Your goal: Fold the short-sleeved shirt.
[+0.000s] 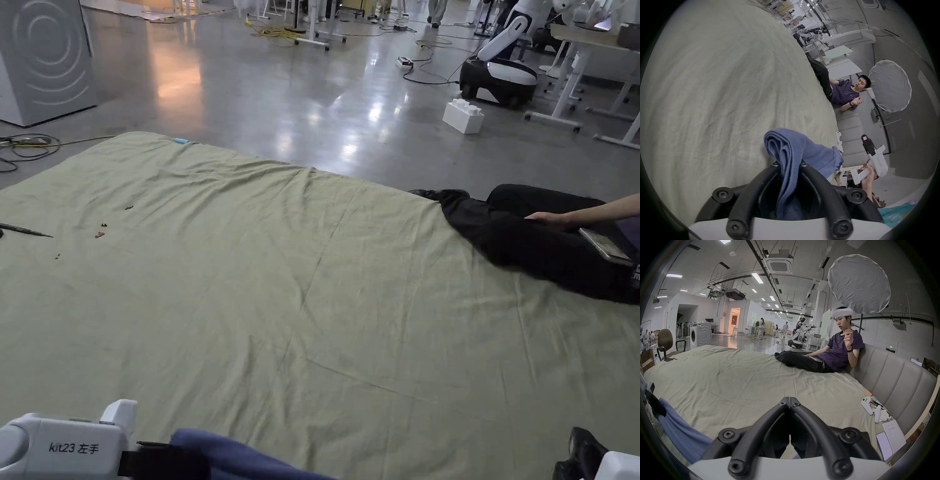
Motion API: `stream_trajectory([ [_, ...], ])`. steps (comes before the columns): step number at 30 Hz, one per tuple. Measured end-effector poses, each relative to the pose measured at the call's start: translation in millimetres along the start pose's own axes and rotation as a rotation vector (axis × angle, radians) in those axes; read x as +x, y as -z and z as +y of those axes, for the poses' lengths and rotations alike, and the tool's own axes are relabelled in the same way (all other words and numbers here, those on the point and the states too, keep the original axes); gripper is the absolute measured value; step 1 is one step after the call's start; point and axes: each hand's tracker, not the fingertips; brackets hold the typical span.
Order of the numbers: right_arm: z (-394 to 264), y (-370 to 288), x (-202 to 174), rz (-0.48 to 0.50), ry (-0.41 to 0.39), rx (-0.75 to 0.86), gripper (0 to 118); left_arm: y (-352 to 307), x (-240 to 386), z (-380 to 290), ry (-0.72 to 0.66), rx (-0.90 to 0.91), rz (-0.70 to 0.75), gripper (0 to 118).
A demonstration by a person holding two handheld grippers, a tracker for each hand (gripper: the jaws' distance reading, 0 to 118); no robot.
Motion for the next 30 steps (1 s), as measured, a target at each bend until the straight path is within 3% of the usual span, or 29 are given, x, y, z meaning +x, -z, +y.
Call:
stream_trajectory([
  [9, 3.8, 1.0, 1.1, 0.016, 0.006, 0.015, 0, -67.7, 18.7, 20.7, 0.001, 0.05, 0.22, 12],
  [16, 2.5, 1.8, 3.9, 0.022, 0.032, 0.02, 0, -69.7, 50.3, 14.5, 0.0, 0.042, 0.314, 12],
  [24, -2.2, 1.9, 8.8, 0.025, 0.063, 0.011, 0, -41.7, 125.6, -0.8, -0.022, 0.006, 0.105, 12],
  [30, -6.8, -0.3, 18.0, 0.012, 0.08, 0.002, 0, -3.6, 176.4, -12.8, -0.021, -0.012, 0.042, 12],
])
